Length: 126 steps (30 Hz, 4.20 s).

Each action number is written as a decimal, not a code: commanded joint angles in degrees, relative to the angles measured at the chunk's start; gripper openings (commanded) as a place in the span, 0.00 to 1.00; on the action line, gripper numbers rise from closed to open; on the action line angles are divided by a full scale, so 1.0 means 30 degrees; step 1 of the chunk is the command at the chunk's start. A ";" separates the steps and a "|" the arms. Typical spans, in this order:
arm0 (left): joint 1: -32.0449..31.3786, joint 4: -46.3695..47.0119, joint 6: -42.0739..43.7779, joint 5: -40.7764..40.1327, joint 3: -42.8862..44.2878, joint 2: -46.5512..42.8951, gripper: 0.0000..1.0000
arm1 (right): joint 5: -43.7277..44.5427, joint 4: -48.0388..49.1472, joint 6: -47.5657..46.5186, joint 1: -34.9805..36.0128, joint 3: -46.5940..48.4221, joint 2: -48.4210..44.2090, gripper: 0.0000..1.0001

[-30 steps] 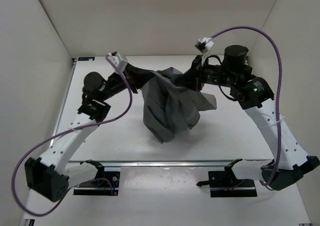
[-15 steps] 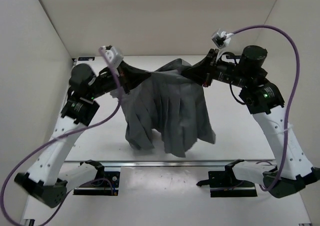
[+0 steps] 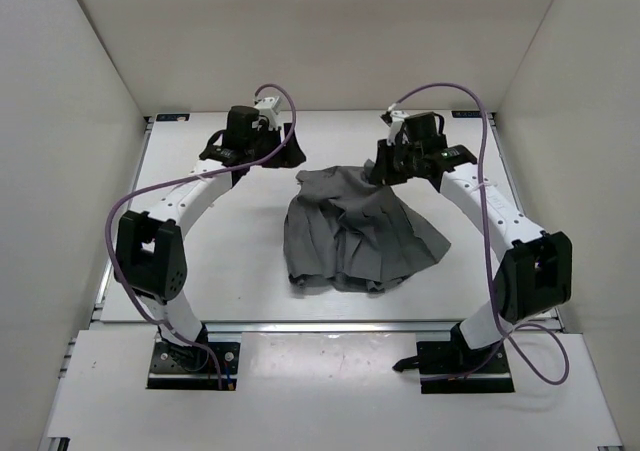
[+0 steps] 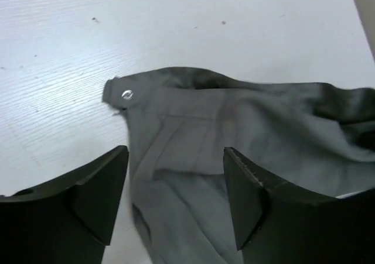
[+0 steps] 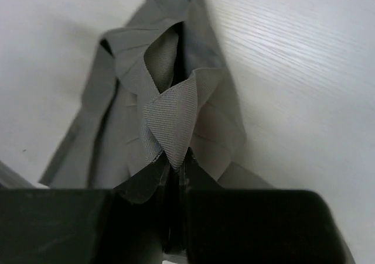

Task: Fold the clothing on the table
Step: Flatten the skirt out

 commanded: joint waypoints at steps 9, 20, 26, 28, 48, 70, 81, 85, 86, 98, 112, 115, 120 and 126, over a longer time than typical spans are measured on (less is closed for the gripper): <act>0.0657 0.0273 -0.1174 -0.0581 0.0773 0.1681 0.83 | 0.4076 -0.1629 0.1162 -0.3334 -0.0817 0.0797 0.14; -0.0923 0.1293 -0.1963 -0.0052 0.0368 0.4145 0.87 | 0.4901 -0.1782 0.0431 -0.4215 0.0620 0.2349 0.62; -0.1305 -0.0021 -0.1879 0.1090 0.1126 0.5610 0.74 | 0.3698 -0.2015 0.0516 -0.5064 0.0943 0.3668 0.57; -0.1481 -0.0404 -0.1819 0.0274 0.0835 0.5495 0.70 | 0.4399 -0.2104 0.0692 -0.5095 0.0797 0.4020 0.58; -0.0575 -0.2807 -0.1494 -0.0381 -0.1340 0.1541 0.64 | 0.3639 -0.3039 0.0666 -0.4157 -0.1550 0.4987 0.48; -0.0338 -0.7521 -0.0852 -0.1897 1.4455 1.3254 0.78 | 0.2555 -0.0990 0.0516 -0.5652 0.1263 0.3698 0.48; -0.1392 -1.0273 -0.0354 -0.2190 1.9083 1.6304 0.75 | 0.3904 -0.1105 0.1016 -0.6559 0.1411 0.5280 0.48; -0.1570 -1.0337 -0.0324 -0.2542 1.9058 1.6540 0.75 | 0.3962 -0.0552 0.1015 -0.6706 0.1060 0.4901 0.48; -0.1541 -1.0481 -0.0354 -0.2544 1.9085 1.6684 0.75 | 0.3933 -0.0463 0.1015 -0.6706 0.0944 0.4784 0.48; -0.1803 -1.0893 -0.0266 -0.2281 1.9611 1.7533 0.45 | 0.4197 -0.0170 0.1513 -0.7729 0.1352 0.5836 0.49; -0.1306 -0.9398 -0.1057 0.0063 1.9116 1.7068 0.00 | 0.1764 0.1560 0.1835 -0.9137 0.1088 0.7036 0.52; -0.1103 -0.9368 -0.1086 0.0209 1.8939 1.6862 0.00 | 0.0977 0.1472 0.1777 -0.9196 0.1584 0.7651 0.49; -0.1218 -0.9193 -0.1027 0.0444 1.8851 1.6715 0.00 | -0.0488 0.1266 0.1424 -0.8875 0.1677 0.8152 0.48; -0.1014 -0.9339 -0.0970 0.0620 1.8909 1.6452 0.00 | -0.3066 0.1733 0.1689 -0.9079 0.1528 0.8357 0.00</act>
